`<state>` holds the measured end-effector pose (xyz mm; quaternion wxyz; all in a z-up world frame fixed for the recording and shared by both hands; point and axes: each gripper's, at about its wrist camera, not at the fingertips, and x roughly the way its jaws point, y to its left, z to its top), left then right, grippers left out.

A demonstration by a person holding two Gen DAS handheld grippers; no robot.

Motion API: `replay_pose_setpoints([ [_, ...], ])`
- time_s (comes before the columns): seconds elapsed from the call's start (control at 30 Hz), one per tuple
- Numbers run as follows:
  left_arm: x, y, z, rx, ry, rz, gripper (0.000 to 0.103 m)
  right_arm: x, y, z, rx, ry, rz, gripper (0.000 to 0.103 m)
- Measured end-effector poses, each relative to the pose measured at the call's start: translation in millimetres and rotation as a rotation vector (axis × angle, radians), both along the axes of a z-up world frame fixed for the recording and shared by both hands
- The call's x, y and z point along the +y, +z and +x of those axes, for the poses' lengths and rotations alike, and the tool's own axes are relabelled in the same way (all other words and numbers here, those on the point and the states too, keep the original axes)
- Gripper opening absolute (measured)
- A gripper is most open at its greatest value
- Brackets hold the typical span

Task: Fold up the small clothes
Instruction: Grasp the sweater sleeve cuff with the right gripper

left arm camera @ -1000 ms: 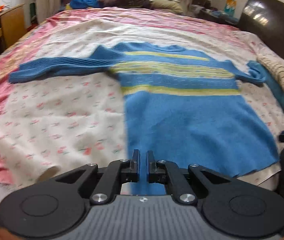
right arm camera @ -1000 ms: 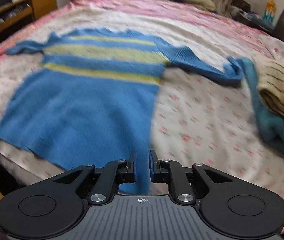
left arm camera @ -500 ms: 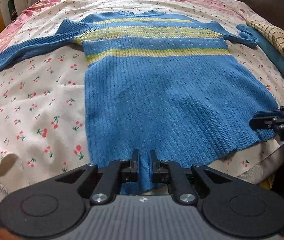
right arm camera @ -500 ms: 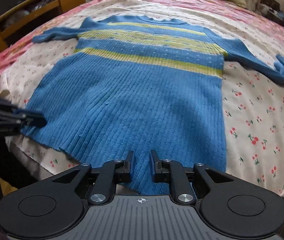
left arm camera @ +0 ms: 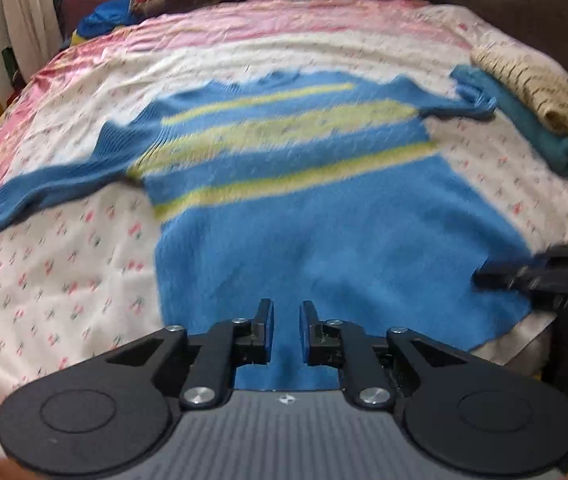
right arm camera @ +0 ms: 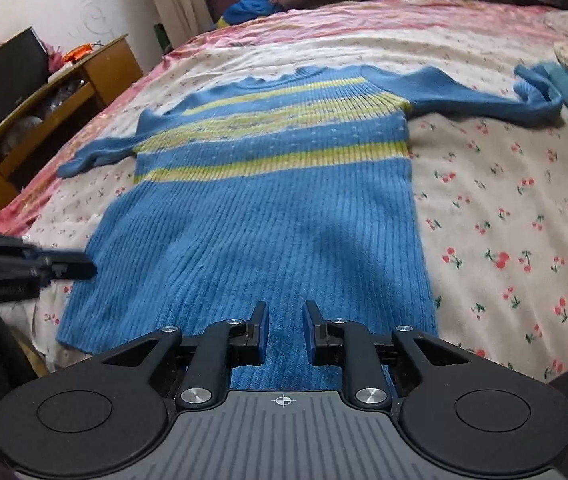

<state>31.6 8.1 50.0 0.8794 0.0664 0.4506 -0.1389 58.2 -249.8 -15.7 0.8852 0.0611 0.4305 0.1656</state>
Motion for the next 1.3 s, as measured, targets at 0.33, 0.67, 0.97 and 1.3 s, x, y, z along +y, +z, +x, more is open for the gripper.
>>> replay_pose_setpoints([
  [0.33, -24.7, -51.1, 23.6, 0.178, -0.025, -0.023, 0.026, -3.4, -4.3, -0.6, 0.022, -0.031, 0.001, 0.02],
  [0.67, -37.8, -16.2, 35.3, 0.081, -0.067, -0.134, 0.027, -17.4, 18.2, 21.4, -0.016, -0.077, 0.021, 0.02],
  [0.97, -58.9, -38.9, 51.6, 0.125, -0.122, -0.117, 0.027, -16.0, -6.6, 43.4, 0.069, -0.043, -0.075, 0.018],
  [1.3, -90.5, -21.9, 110.9, 0.015, -0.139, -0.225, 0.027, -76.4, 43.2, 98.4, -0.114, -0.238, -0.141, 0.019],
])
